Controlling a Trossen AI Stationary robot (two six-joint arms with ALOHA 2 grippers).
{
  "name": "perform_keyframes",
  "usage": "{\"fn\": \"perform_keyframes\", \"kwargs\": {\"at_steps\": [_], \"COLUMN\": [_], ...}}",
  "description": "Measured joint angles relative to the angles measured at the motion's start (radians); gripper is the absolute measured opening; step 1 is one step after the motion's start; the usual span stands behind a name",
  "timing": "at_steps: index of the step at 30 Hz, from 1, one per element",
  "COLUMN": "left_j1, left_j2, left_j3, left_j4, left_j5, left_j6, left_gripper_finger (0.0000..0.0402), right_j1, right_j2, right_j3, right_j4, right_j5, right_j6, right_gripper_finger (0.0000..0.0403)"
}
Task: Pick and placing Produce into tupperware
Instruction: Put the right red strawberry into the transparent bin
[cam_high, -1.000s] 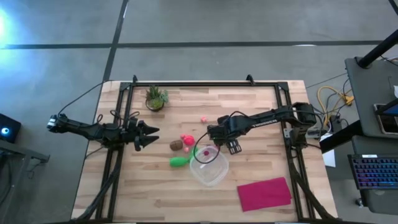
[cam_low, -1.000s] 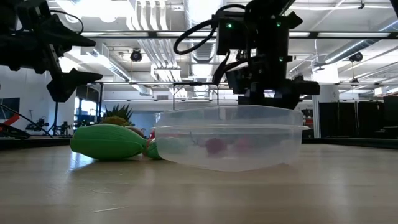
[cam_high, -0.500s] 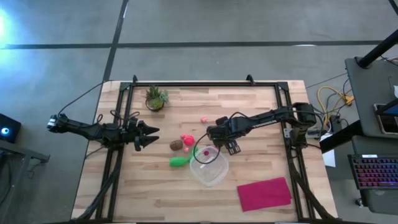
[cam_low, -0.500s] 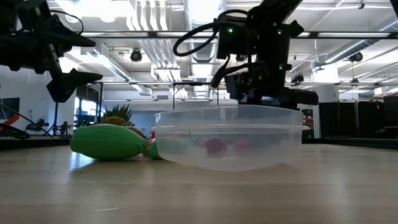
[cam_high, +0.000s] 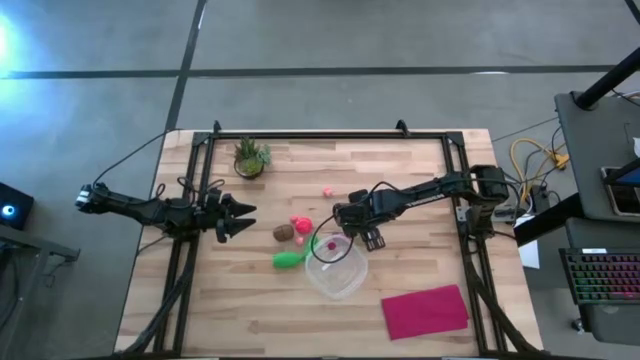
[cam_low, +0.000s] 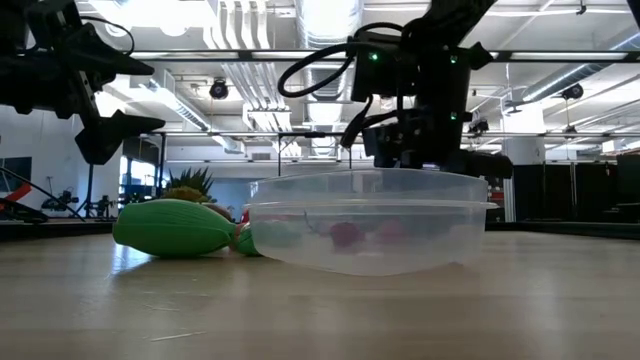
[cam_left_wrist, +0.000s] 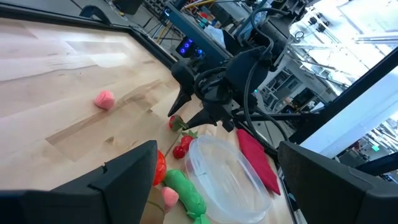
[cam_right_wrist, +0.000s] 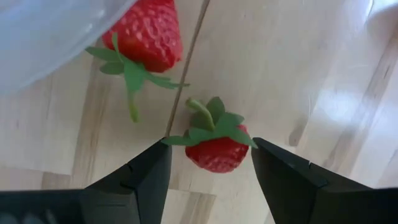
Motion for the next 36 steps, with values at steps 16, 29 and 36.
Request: {"fn": "perform_keyframes", "kwargs": {"at_steps": [16,29,36], "left_j1": [0.000,0.000,0.000], "left_j2": [0.003,0.005,0.006], "left_j3": [0.000,0.000,0.000], "left_j4": [0.000,0.000,0.000], "left_j5": [0.000,0.000,0.000], "left_j6": [0.001,0.001,0.002], "left_gripper_finger": [0.0320,0.0320,0.0320], "right_j1": [0.000,0.000,-0.001], "right_j2": [0.000,0.000,0.000], "right_j3": [0.003,0.003,0.003], "right_j4": [0.003,0.004,0.004], "right_j5": [0.002,-0.024,-0.024], "right_j6": [-0.023,0.042,0.014], "right_gripper_finger": [0.0215,0.0183,0.0141]}}
